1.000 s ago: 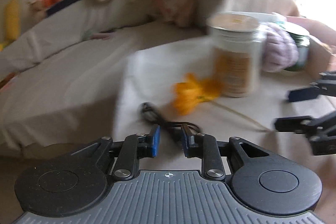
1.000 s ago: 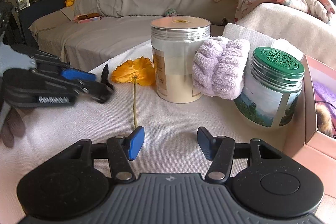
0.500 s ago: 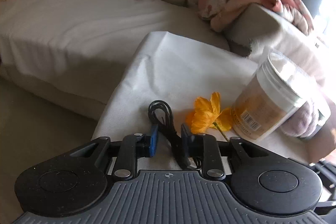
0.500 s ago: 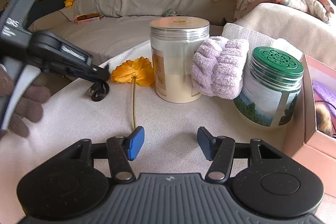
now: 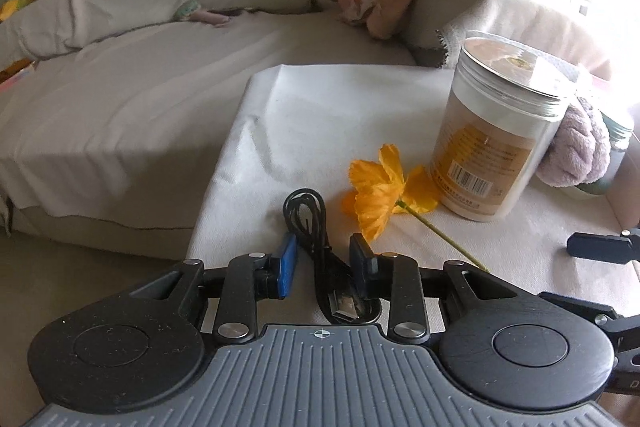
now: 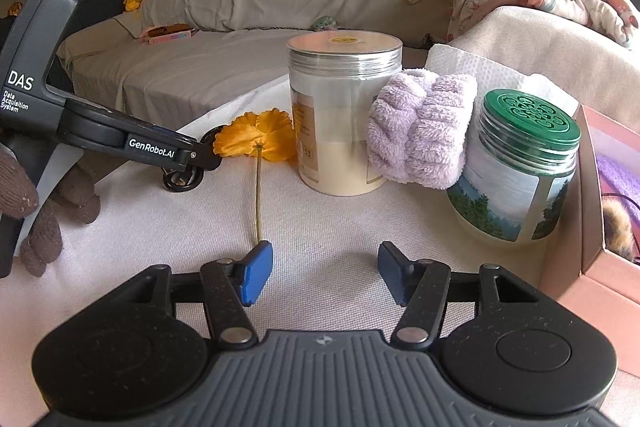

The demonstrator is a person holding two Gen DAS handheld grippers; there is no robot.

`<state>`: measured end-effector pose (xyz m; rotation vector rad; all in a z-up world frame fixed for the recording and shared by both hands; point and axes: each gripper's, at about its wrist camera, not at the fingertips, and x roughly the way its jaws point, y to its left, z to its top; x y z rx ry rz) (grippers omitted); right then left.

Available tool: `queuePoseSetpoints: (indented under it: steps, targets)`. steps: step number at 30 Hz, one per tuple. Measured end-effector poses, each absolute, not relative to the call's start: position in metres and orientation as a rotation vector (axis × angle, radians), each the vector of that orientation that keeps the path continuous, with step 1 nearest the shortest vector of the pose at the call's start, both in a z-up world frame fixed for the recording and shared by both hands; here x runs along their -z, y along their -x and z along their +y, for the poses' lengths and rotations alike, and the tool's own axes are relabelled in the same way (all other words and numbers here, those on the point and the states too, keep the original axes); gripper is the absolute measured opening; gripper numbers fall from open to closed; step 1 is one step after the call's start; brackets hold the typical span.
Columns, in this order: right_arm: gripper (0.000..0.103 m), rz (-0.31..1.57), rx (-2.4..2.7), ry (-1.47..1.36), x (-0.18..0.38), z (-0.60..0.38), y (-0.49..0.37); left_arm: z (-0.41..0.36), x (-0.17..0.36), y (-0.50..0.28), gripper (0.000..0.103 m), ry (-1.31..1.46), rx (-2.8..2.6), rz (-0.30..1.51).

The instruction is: Organize soft objects

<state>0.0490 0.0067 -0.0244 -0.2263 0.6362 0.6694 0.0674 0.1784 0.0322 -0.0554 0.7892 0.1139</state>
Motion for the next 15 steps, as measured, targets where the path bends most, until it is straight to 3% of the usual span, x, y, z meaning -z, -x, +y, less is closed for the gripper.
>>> queuePoseSetpoints:
  steps: [7, 15]
  targets:
    - [0.057, 0.583, -0.721, 0.270, 0.009, 0.021, -0.039, 0.195, -0.031, -0.069, 0.033, -0.038, -0.035, 0.779]
    - [0.031, 0.594, -0.731, 0.399, 0.005, 0.095, -0.061, 0.209, -0.029, -0.051, 0.031, 0.015, 0.036, 0.760]
